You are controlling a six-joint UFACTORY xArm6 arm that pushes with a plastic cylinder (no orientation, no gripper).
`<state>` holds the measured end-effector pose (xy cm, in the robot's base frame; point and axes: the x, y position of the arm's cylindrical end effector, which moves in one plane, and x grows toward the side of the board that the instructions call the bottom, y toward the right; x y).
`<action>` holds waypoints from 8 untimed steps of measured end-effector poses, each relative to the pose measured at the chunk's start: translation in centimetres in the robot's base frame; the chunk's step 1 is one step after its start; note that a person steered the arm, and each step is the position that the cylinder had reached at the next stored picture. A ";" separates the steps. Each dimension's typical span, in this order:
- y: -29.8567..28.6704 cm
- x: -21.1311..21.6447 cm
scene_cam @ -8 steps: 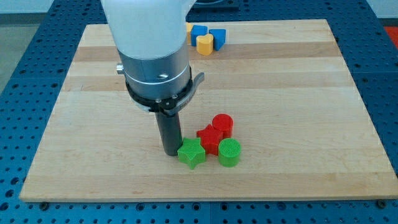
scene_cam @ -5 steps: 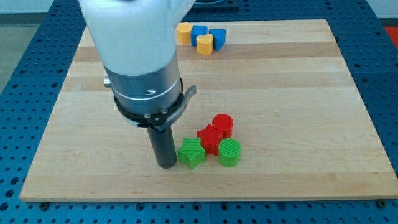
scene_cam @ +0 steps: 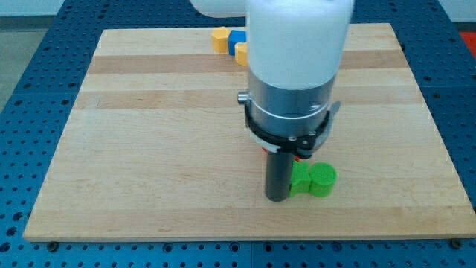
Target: Push the green blocks to the bottom right corner of the board
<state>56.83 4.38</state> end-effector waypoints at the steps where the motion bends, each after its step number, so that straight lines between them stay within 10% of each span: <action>1: 1.8 0.0; 8: 6.3 -2.7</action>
<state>54.18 10.67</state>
